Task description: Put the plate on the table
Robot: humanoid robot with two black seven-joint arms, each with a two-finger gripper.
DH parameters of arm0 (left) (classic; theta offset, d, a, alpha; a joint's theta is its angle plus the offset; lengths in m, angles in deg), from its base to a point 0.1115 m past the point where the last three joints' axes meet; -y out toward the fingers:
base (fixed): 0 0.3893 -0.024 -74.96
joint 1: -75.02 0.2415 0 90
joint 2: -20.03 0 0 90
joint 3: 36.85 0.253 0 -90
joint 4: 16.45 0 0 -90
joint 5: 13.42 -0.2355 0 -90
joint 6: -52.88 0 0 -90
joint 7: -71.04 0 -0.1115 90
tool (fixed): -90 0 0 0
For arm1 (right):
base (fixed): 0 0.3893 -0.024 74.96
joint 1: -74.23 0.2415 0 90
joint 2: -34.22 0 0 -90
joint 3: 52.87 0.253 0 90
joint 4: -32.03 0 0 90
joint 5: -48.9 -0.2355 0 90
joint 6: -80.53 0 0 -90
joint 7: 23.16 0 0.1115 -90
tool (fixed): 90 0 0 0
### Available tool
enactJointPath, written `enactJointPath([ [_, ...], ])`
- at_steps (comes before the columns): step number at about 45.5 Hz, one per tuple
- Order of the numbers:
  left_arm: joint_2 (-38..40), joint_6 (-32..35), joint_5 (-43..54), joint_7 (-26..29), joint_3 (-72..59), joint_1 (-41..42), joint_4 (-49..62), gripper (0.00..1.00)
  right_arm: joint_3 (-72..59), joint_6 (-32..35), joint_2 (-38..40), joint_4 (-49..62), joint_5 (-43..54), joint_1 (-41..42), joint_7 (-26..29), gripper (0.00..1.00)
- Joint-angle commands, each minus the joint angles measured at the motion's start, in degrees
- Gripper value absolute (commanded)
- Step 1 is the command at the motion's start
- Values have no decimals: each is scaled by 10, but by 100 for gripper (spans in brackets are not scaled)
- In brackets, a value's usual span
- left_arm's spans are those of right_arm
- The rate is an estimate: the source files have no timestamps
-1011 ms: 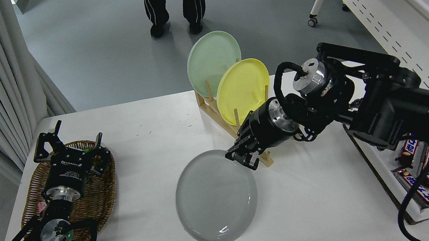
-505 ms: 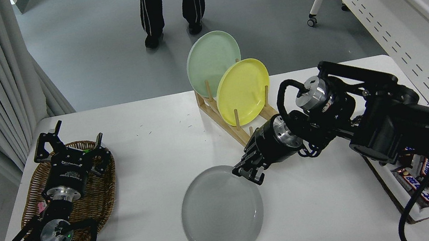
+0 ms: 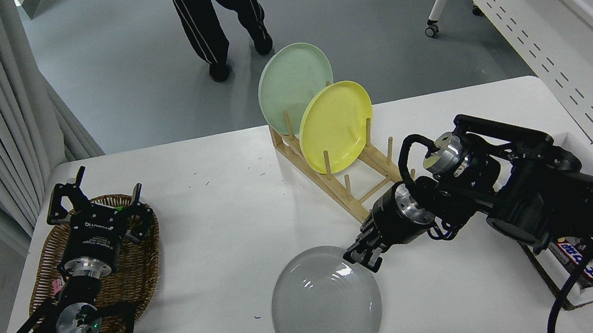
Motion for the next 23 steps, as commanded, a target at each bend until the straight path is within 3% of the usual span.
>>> enactJointPath([
  [1, 0, 0, 0, 0, 0, 0, 0, 100, -5, 0, 2, 14, 4, -7, 0, 0],
  [23, 0, 0, 0, 0, 0, 0, 0, 100, -3, 0, -1, 33, 12, -11, 0, 0],
])
